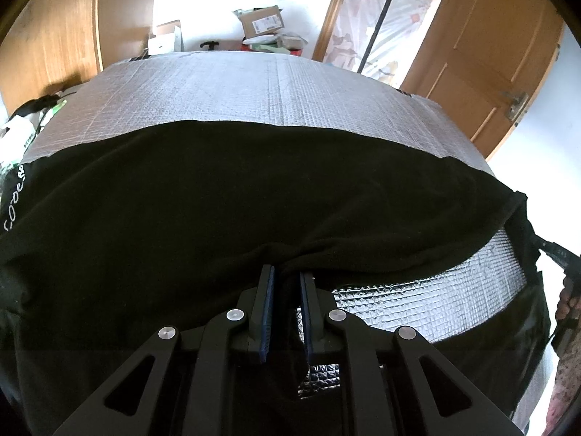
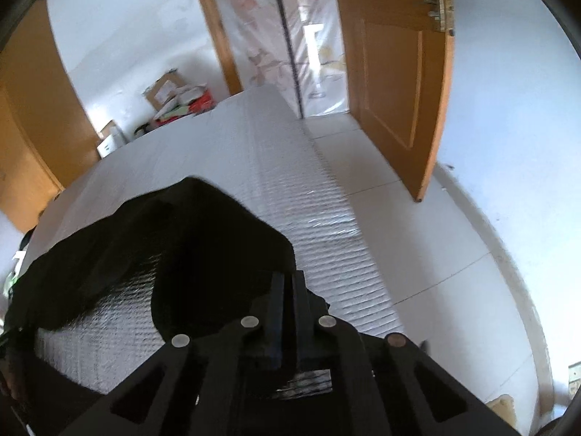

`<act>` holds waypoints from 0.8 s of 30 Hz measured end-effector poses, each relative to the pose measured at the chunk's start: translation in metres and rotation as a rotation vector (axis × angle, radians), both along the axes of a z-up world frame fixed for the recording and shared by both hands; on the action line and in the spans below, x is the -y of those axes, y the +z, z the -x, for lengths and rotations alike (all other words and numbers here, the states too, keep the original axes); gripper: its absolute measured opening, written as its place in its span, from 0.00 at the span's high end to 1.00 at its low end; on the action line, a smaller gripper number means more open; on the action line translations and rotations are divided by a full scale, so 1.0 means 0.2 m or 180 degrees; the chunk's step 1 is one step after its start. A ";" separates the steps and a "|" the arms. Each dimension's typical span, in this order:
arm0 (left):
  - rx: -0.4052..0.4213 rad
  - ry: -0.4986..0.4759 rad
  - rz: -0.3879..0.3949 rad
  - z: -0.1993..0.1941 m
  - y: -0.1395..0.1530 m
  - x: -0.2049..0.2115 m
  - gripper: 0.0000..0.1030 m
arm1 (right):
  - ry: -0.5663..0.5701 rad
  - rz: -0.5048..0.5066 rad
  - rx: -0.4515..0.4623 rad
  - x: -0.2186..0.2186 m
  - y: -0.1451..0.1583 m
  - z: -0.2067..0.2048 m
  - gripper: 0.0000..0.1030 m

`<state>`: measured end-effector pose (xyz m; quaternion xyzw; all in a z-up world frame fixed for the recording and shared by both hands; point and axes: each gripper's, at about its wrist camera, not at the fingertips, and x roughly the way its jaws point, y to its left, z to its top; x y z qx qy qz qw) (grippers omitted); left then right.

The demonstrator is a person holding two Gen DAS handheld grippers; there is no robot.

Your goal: Fold clothes

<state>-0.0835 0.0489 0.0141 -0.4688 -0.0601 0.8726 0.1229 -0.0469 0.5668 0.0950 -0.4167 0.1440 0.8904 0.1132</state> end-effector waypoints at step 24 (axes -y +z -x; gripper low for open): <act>0.0089 -0.0018 0.0125 0.01 0.01 -0.02 0.87 | -0.0482 -0.0360 0.0256 -0.34 -0.02 0.16 0.96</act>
